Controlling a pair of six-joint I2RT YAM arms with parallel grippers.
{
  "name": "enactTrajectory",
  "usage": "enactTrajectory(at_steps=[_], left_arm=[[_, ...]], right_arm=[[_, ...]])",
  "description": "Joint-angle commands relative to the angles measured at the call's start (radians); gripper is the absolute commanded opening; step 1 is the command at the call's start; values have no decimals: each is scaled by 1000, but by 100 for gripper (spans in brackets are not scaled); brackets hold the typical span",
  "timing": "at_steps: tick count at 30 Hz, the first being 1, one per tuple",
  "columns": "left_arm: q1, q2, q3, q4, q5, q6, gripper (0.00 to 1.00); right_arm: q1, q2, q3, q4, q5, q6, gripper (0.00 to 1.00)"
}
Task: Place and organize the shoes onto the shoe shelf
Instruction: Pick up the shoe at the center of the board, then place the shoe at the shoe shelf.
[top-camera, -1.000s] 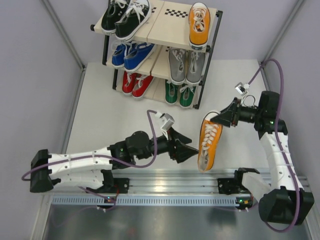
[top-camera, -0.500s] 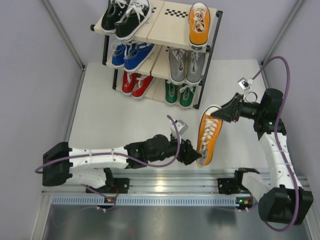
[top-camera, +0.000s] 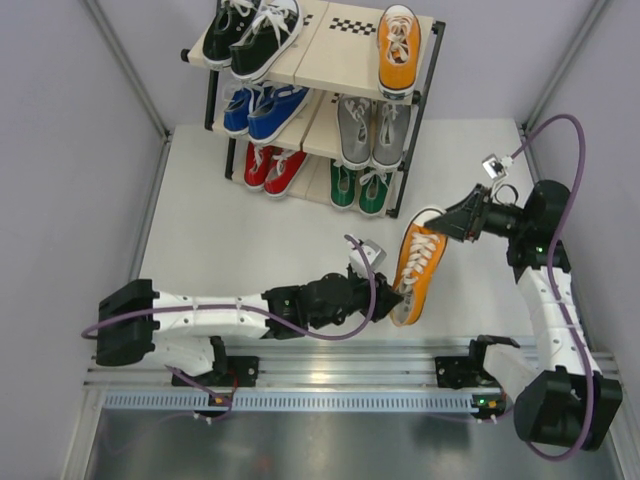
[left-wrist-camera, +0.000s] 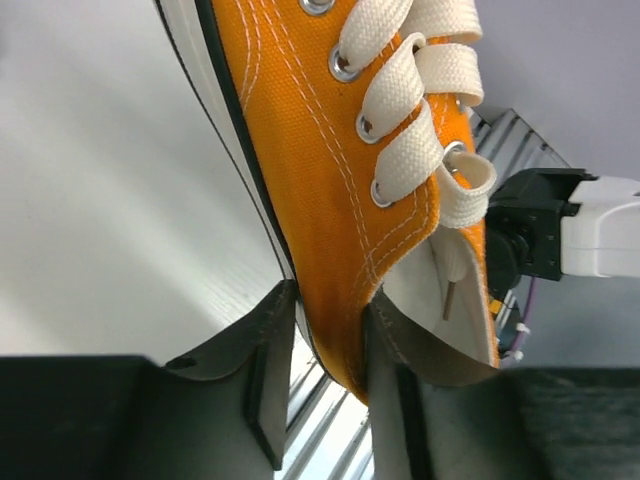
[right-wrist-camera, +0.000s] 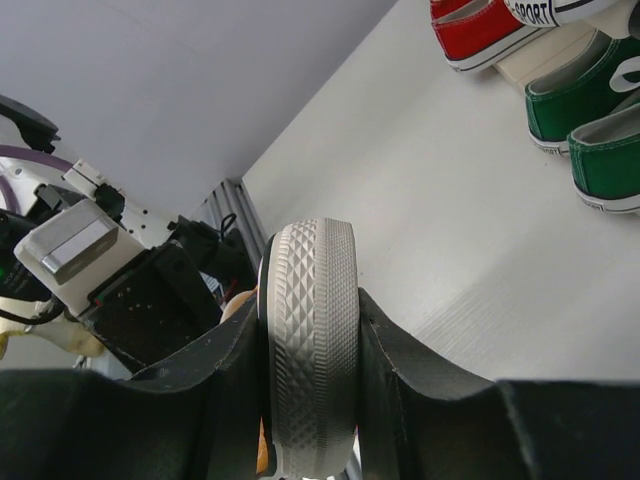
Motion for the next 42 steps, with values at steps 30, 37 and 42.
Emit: enactTrajectory(at_steps=[30,37,42], left_arm=[[-28,-416,359,-618,-271,230,0],[-28,-398,546,-623,-423,312,0],[-22,-312,734,-565,-517,421,0]], right_arm=[[-277,-139,85,-333,-150,-455,99],[-330,-156,-12,-296,-162,-513,99],[-341,-167,-26,-295,-159,-515,99]])
